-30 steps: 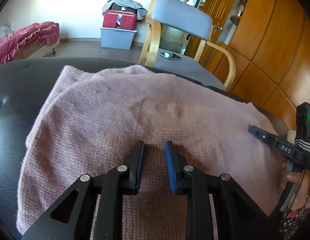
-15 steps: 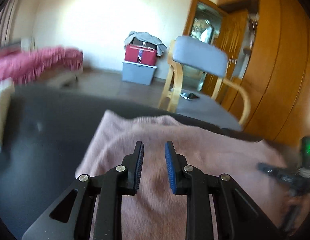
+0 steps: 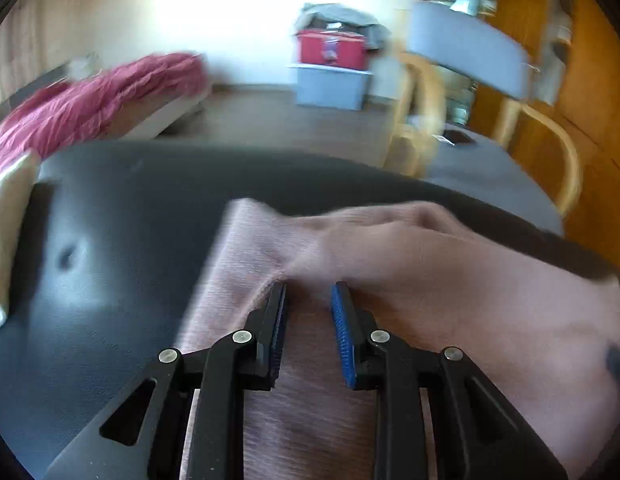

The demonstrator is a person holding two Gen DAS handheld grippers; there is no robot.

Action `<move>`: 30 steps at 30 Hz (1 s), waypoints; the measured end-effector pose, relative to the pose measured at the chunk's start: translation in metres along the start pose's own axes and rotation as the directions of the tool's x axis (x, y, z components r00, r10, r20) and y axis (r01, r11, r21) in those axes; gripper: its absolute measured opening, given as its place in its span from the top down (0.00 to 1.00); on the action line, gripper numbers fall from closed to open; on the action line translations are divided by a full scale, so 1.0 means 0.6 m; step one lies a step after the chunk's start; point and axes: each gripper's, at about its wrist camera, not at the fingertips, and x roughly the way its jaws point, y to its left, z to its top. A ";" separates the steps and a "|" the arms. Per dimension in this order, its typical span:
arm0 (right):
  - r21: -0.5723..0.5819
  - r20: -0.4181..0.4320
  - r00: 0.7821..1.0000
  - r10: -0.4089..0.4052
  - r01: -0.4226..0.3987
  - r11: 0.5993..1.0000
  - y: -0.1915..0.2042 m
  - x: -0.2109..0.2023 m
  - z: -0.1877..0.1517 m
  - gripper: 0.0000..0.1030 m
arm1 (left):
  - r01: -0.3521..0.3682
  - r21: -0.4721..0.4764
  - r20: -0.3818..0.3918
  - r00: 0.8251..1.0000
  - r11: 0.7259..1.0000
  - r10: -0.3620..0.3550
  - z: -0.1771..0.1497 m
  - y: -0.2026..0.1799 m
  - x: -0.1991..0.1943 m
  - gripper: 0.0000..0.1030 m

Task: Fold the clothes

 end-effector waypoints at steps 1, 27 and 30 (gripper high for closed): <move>0.000 0.000 1.000 0.000 0.000 1.000 0.001 0.000 0.000 0.90 | -0.002 -0.032 -0.002 1.000 0.999 0.002 0.002 0.011 0.003 0.75; 0.005 -0.003 1.000 0.005 -0.005 1.000 0.001 0.001 -0.001 0.90 | 0.024 0.017 0.111 0.994 1.000 -0.026 -0.006 -0.043 -0.036 0.65; 0.005 -0.003 1.000 0.006 -0.006 1.000 0.001 0.001 -0.001 0.90 | 0.046 -0.011 0.142 0.989 0.999 -0.044 -0.017 -0.036 -0.055 0.66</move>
